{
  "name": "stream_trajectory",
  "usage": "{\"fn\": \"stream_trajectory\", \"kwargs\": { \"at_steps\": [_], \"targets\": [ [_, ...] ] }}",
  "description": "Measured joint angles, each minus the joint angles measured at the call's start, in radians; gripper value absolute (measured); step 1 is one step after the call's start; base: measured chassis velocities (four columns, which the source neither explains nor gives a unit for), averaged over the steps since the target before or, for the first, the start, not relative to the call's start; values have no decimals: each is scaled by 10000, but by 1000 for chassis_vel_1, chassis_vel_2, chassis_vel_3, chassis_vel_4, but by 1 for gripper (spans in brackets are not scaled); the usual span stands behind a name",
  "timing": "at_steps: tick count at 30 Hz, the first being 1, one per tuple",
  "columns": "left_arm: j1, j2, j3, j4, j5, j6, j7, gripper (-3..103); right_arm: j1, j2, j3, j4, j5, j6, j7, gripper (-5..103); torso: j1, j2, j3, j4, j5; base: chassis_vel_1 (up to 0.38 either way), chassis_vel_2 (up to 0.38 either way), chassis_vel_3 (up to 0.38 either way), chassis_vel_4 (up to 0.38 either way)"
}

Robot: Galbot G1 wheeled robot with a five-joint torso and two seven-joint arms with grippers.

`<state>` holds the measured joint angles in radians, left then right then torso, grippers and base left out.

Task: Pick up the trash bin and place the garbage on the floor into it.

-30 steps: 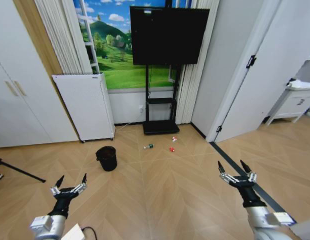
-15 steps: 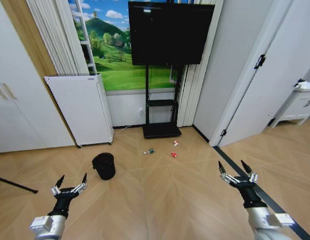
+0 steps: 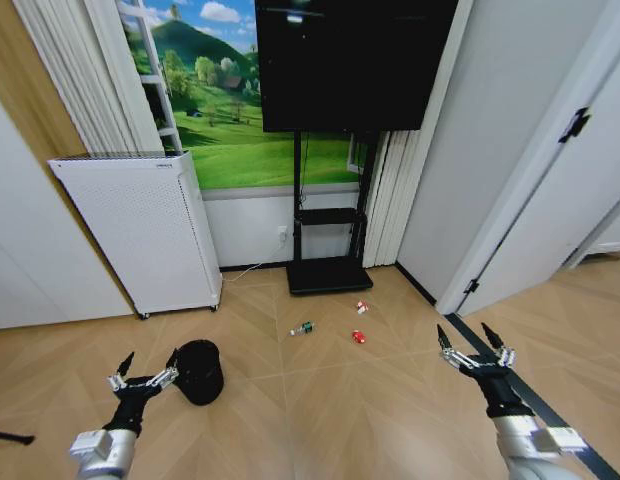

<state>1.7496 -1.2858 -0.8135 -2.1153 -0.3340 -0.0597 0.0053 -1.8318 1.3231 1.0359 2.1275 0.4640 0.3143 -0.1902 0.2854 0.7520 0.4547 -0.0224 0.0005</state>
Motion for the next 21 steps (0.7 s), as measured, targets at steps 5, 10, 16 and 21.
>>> {"fn": "stream_trajectory", "kwargs": {
  "at_steps": [5, 10, 16, 21],
  "targets": [
    [-116, -40, 48, 115, 70, -6, 2, 100, 171, -103, -59, -145, -173, 60, 165, 100, -1, 1, 1, -3, -15, -349, 331, 343, -337],
    [-158, -30, 50, 134, 71, -5, 2, 100, 217, -111, -85, -172, -211, 42, 161, 100, 5, -2, 3, 3, -2, -262, 279, 251, -232],
    [-165, 37, 39, 149, 36, -1, 31, 100, 248, -67, -119, -244, -200, 75, 110, 100, 0, -1, 2, 0, -5, -87, 54, 20, -34],
    [-162, 67, 30, 150, 14, -6, 39, 100, 264, -47, -114, -357, 9, 199, 113, 100, -12, 4, -4, 0, -4, 17, -30, -33, 16]
  ]
}}
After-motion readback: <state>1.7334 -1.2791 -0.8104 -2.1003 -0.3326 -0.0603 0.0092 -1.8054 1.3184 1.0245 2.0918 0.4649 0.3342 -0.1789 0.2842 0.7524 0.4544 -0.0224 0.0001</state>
